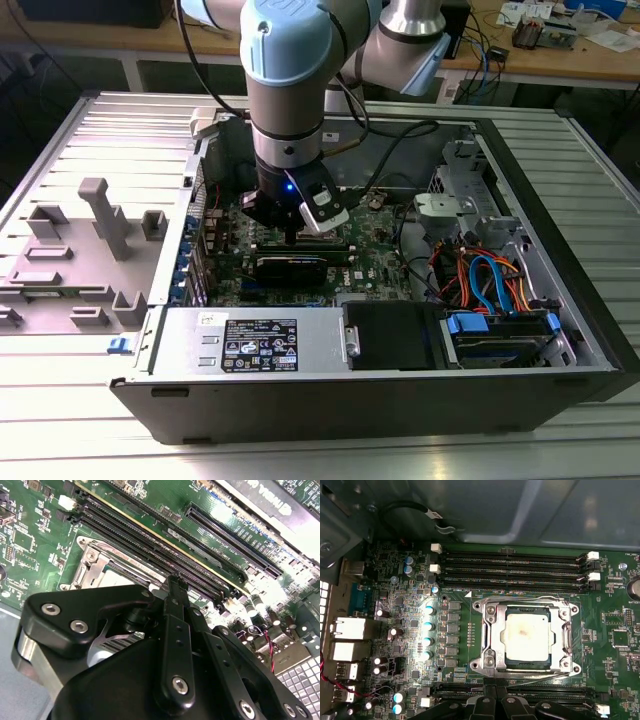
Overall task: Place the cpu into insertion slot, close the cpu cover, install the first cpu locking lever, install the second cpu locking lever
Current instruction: 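Install the second cpu locking lever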
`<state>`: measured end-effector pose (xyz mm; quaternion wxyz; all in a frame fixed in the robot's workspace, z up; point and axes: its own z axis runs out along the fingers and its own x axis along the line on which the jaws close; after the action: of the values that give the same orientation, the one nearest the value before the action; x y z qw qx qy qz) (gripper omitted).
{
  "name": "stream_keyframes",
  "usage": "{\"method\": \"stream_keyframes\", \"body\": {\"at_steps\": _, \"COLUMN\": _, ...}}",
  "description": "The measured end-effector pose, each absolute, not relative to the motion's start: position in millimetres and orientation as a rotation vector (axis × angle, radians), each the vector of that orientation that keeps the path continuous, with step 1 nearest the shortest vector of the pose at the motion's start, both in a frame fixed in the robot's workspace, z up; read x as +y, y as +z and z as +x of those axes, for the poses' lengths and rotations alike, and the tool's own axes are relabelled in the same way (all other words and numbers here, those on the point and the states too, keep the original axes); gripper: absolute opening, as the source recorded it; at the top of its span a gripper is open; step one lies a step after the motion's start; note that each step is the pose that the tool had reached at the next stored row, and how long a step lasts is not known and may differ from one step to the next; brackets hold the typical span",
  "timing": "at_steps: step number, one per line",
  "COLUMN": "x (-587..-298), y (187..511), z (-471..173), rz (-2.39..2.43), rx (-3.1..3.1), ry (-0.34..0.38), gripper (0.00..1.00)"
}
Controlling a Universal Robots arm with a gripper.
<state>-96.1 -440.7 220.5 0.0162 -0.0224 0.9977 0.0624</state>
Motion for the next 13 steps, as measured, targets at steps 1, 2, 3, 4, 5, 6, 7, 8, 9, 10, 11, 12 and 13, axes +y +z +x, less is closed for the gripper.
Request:
{"method": "stream_keyframes", "body": {"at_steps": 1, "x": -440.7, "y": 220.3, "z": -96.1, "rz": -0.070, "rx": 3.102, "ry": 0.195, "gripper": 0.11}}
{"method": "stream_keyframes", "body": {"at_steps": 2, "x": -440.7, "y": 220.1, "z": -96.1, "rz": -0.070, "rx": 3.102, "ry": 0.198, "gripper": 0.11}}
{"method": "stream_keyframes", "body": {"at_steps": 3, "x": -440.7, "y": 220.0, "z": -96.1, "rz": -0.070, "rx": 3.102, "ry": 0.200, "gripper": 0.11}}
{"method": "stream_keyframes", "body": {"at_steps": 4, "x": -440.8, "y": 220.0, "z": -96.1, "rz": -0.070, "rx": 3.102, "ry": 0.200, "gripper": 0.11}}
{"method": "stream_keyframes", "body": {"at_steps": 5, "x": -441.1, "y": 219.9, "z": -96.1, "rz": -0.070, "rx": 3.102, "ry": 0.200, "gripper": 0.11}}
{"method": "stream_keyframes", "body": {"at_steps": 6, "x": -441.4, "y": 219.9, "z": -96.1, "rz": -0.070, "rx": 3.102, "ry": 0.200, "gripper": 0.11}}
{"method": "stream_keyframes", "body": {"at_steps": 7, "x": -441.5, "y": 219.8, "z": -96.1, "rz": -0.070, "rx": 3.102, "ry": 0.200, "gripper": 0.11}}
{"method": "stream_keyframes", "body": {"at_steps": 8, "x": -441.5, "y": 219.6, "z": -96.1, "rz": -0.070, "rx": 3.102, "ry": 0.200, "gripper": 0.11}}
{"method": "stream_keyframes", "body": {"at_steps": 9, "x": -441.9, "y": 219.4, "z": -96.1, "rz": -0.070, "rx": 3.102, "ry": 0.200, "gripper": 0.11}}
{"method": "stream_keyframes", "body": {"at_steps": 10, "x": -442.0, "y": 219.4, "z": -96.1, "rz": -0.070, "rx": 3.102, "ry": 0.200, "gripper": 0.11}}
{"method": "stream_keyframes", "body": {"at_steps": 11, "x": -442.4, "y": 219.4, "z": -96.1, "rz": -0.070, "rx": 3.102, "ry": 0.199, "gripper": 0.11}}
{"method": "stream_keyframes", "body": {"at_steps": 12, "x": -442.8, "y": 219.4, "z": -96.1, "rz": -0.070, "rx": 3.102, "ry": 0.200, "gripper": 0.11}}
{"method": "stream_keyframes", "body": {"at_steps": 13, "x": -444.4, "y": 219.4, "z": -96.1, "rz": -0.070, "rx": 3.102, "ry": 0.200, "gripper": 0.11}}
